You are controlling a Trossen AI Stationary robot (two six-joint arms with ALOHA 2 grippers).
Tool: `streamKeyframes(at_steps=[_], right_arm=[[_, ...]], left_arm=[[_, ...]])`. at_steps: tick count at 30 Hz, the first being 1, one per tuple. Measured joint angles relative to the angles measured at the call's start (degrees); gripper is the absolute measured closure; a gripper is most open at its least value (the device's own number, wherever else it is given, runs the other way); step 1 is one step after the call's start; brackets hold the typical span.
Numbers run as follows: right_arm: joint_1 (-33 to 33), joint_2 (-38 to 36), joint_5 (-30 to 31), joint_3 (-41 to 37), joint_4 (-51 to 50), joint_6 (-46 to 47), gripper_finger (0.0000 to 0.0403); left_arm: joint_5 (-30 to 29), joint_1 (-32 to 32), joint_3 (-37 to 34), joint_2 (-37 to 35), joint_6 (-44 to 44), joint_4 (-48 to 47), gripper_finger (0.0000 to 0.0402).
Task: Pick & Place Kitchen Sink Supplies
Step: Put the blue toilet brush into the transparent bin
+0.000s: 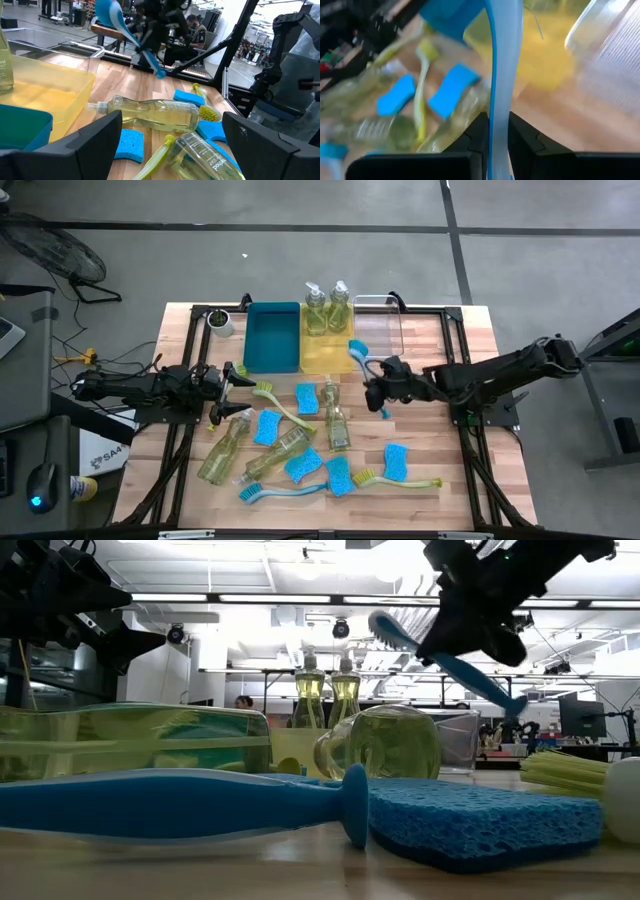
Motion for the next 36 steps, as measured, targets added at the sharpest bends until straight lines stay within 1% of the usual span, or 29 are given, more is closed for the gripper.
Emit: streamKeyframes(at_steps=[5,13,16,18,22,26,32,36], right_arm=[[-5.0,-3.5,2.3,0.6,1.0,-7.5,0.0354],[-12.6,-4.6,9.1,8.6,-1.1,-22.5,0.0363],[-16.8,-4.6,9.1,10.4,-0.9,-26.8,0.0357],[-19.9,-4.6,9.0,10.5,-1.2,-27.1,0.0351],[-26.9,-4.2,5.7,9.9,-3.1,-28.0,0.0355],[-32.5,-2.0,3.3,9.9,-2.7,-29.1,0.0363],[-38.0,4.0,-4.4,10.0,3.2,-32.4,0.0346],[-40.2,6.7,-9.5,10.1,4.9,-33.5,0.0355]], left_arm=[[0.0,0.0,0.0,0.0,0.0,0.0,0.0062],[0.0,0.0,0.0,0.0,0.0,0.0,0.0062],[0.0,0.0,0.0,0.0,0.0,0.0,0.0062],[0.0,0.0,0.0,0.0,0.0,0.0,0.0062],[0.0,0.0,0.0,0.0,0.0,0.0,0.0062],[0.0,0.0,0.0,0.0,0.0,0.0,0.0062],[0.0,0.0,0.0,0.0,0.0,0.0,0.0062],[0.0,0.0,0.0,0.0,0.0,0.0,0.0062]])
